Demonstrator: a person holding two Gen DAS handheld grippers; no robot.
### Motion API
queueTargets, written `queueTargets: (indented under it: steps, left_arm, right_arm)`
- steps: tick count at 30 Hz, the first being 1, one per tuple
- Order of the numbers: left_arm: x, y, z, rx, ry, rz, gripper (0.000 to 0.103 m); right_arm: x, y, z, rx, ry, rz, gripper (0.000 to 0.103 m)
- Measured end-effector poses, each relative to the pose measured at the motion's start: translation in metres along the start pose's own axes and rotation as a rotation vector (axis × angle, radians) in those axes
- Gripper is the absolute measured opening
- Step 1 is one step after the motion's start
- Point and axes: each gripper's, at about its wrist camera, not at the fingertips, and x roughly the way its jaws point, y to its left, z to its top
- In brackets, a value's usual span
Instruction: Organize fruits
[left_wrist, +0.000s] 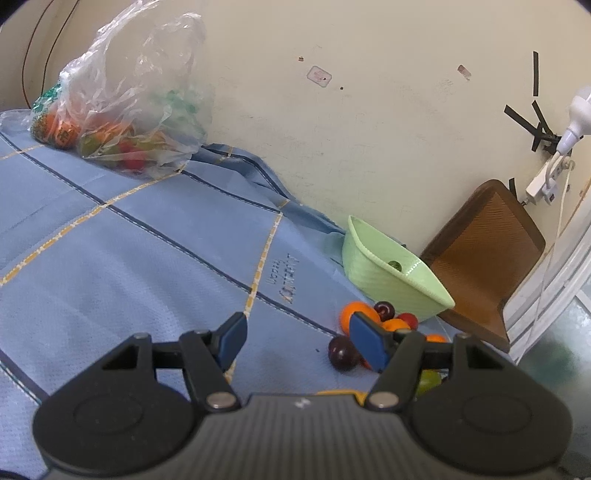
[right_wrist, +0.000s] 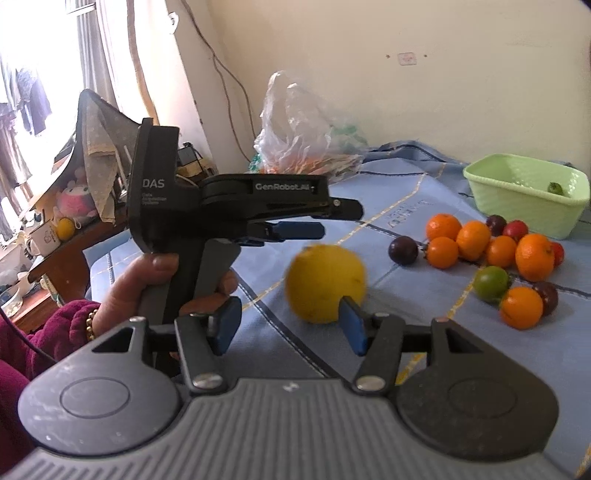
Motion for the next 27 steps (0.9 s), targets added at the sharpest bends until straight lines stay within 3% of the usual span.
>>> queueTargets:
  steps: [7,27]
  left_arm:
    - [-0.001,0.000,0.000,0.005,-0.007,0.010,0.071]
    - [-0.005,-0.005,-0.001,0.006,0.000,-0.046,0.073]
  right_arm:
    - [-0.006,-0.005,-0.005,0.021,-0.008,-0.034,0.066]
    - [0.012,-0.020,-0.012,0.071,0.022,-0.099,0.066]
